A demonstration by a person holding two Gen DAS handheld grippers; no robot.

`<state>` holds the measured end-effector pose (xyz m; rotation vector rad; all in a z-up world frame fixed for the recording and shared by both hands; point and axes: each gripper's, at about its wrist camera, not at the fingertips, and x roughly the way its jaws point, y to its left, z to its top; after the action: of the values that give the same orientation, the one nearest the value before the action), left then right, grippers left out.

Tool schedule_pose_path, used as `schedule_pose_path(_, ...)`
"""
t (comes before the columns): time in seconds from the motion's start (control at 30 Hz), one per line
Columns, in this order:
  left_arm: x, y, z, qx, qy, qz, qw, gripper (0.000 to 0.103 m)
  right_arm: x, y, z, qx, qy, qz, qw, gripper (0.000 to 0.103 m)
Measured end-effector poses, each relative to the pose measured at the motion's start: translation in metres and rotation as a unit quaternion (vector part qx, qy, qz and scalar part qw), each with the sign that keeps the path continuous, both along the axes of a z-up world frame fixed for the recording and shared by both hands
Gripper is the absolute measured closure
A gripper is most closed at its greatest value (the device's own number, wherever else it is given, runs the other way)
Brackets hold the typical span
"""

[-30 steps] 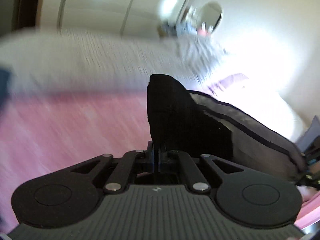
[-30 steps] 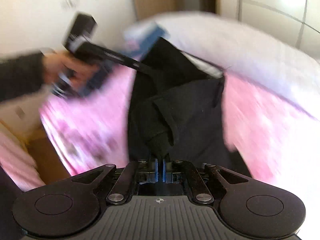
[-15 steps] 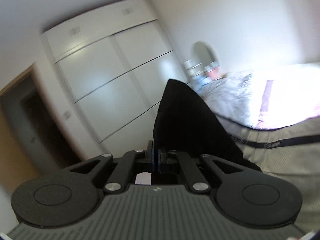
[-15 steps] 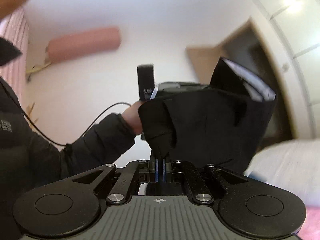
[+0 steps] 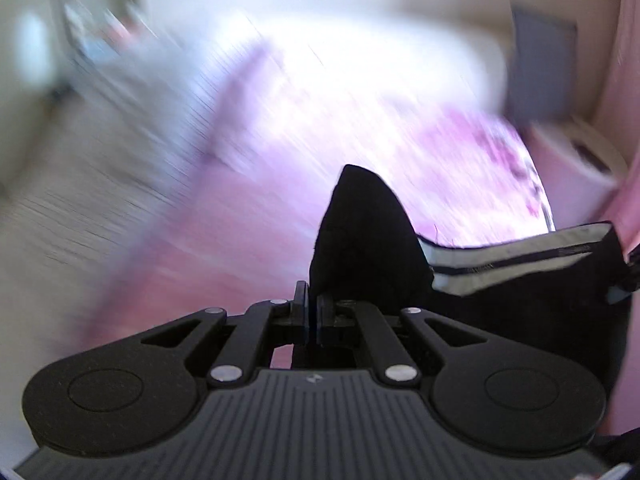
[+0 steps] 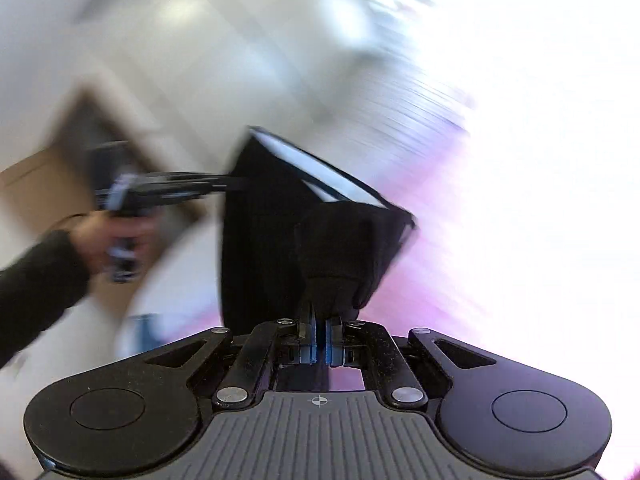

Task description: Fold clothes

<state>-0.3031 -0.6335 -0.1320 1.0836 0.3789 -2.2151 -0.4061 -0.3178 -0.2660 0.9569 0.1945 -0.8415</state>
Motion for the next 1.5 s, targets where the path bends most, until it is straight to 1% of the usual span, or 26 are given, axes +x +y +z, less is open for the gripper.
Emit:
schedule_pose_path(0.03,-0.021,-0.006,-0.034,0.026,-0.008,-0.009,0.9996,0.102,-0.022,-0.006,-0.029,0.036,0.009,-0.022,0.999,0.101)
schedule_pose_path(0.1,-0.044,-0.005,-0.087,0.059,-0.02,-0.02,0.9978,0.102,-0.067,-0.019,-0.087,0.108,0.026,-0.066,0.992,0.101)
schedule_pose_path(0.13,-0.058,-0.011,-0.1,0.065,-0.025,-0.024,0.9973,0.102,-0.087,-0.027,-0.106,0.133,0.027,-0.08,0.988,0.101)
schedule_pose_path(0.23,-0.083,-0.046,-0.092,0.064,-0.031,-0.033,0.9969,0.102,-0.113,-0.036,-0.12,0.148,0.005,-0.076,0.986,0.101)
schedule_pose_path(0.3,-0.094,-0.068,-0.079,0.056,-0.034,-0.038,0.9972,0.102,-0.129,-0.044,-0.113,0.147,-0.011,-0.081,0.986,0.101)
schedule_pose_path(0.37,-0.1,-0.09,-0.076,0.053,-0.03,-0.028,0.9977,0.102,-0.155,-0.069,-0.106,0.149,-0.024,-0.106,0.983,0.101)
schedule_pose_path(0.43,-0.101,-0.108,-0.081,0.064,-0.033,-0.01,0.9974,0.101,-0.182,-0.081,-0.109,0.159,-0.027,-0.134,0.978,0.101)
schedule_pose_path(0.5,-0.101,-0.124,-0.099,0.093,-0.046,0.015,0.9944,0.093,-0.189,-0.086,-0.12,0.17,0.005,-0.145,0.975,0.101)
schedule_pose_path(0.53,-0.099,-0.131,-0.108,0.108,-0.054,0.03,0.9922,0.082,-0.187,-0.089,-0.127,0.179,0.032,-0.141,0.973,0.099)
schedule_pose_path(0.57,-0.092,-0.135,-0.113,0.114,-0.061,0.044,0.9906,0.076,-0.185,-0.091,-0.134,0.188,0.06,-0.137,0.971,0.092)
schedule_pose_path(0.6,-0.083,-0.135,-0.115,0.112,-0.065,0.057,0.99,0.077,-0.18,-0.095,-0.14,0.196,0.096,-0.132,0.967,0.085)
schedule_pose_path(0.63,-0.073,-0.134,-0.115,0.109,-0.068,0.068,0.9893,0.078,-0.175,-0.098,-0.14,0.2,0.139,-0.129,0.961,0.07)
schedule_pose_path(0.67,-0.059,-0.13,-0.113,0.108,-0.066,0.076,0.9891,0.077,-0.172,-0.1,-0.138,0.198,0.179,-0.131,0.955,0.064)
schedule_pose_path(0.7,-0.044,-0.125,-0.11,0.107,-0.064,0.083,0.9887,0.076,-0.17,-0.102,-0.135,0.194,0.205,-0.132,0.95,0.063)
schedule_pose_path(0.73,-0.026,-0.118,-0.107,0.106,-0.064,0.093,0.9879,0.073,-0.169,-0.105,-0.128,0.185,0.216,-0.133,0.949,0.061)
schedule_pose_path(0.8,0.015,-0.101,-0.102,0.108,-0.064,0.115,0.9853,0.072,-0.163,-0.108,-0.111,0.166,0.226,-0.127,0.951,0.058)
schedule_pose_path(0.9,0.086,-0.058,-0.101,0.123,-0.076,0.157,0.977,0.066,-0.142,-0.122,-0.093,0.142,0.23,-0.103,0.957,0.055)
schedule_pose_path(1.0,0.162,-0.004,-0.103,0.139,-0.102,0.197,0.965,0.061,-0.104,-0.143,-0.095,0.122,0.222,-0.058,0.966,0.053)
schedule_pose_path(1.1,0.229,0.067,-0.111,0.157,-0.141,0.235,0.9489,0.057,-0.057,-0.157,-0.098,0.105,0.212,0.009,0.972,0.051)
schedule_pose_path(1.17,0.264,0.117,-0.116,0.164,-0.159,0.235,0.9447,0.054,-0.018,-0.164,-0.101,0.093,0.217,0.066,0.969,0.05)
schedule_pose_path(1.2,0.279,0.142,-0.118,0.166,-0.165,0.232,0.9442,0.053,0.002,-0.166,-0.103,0.087,0.221,0.092,0.967,0.05)
schedule_pose_path(1.23,0.29,0.166,-0.121,0.164,-0.165,0.224,0.9465,0.049,0.023,-0.168,-0.104,0.081,0.226,0.116,0.964,0.049)
schedule_pose_path(1.27,0.3,0.188,-0.123,0.156,-0.165,0.211,0.9507,0.045,0.044,-0.169,-0.104,0.075,0.231,0.139,0.96,0.049)
schedule_pose_path(1.33,0.315,0.227,-0.13,0.134,-0.168,0.183,0.9593,0.041,0.087,-0.166,-0.107,0.058,0.245,0.175,0.952,0.048)
schedule_pose_path(1.43,0.327,0.266,-0.146,0.106,-0.179,0.144,0.9674,0.04,0.147,-0.151,-0.109,0.05,0.258,0.199,0.944,0.045)
schedule_pose_path(1.5,0.333,0.27,-0.153,0.104,-0.179,0.133,0.9693,0.048,0.182,-0.14,-0.116,0.062,0.259,0.193,0.944,0.044)
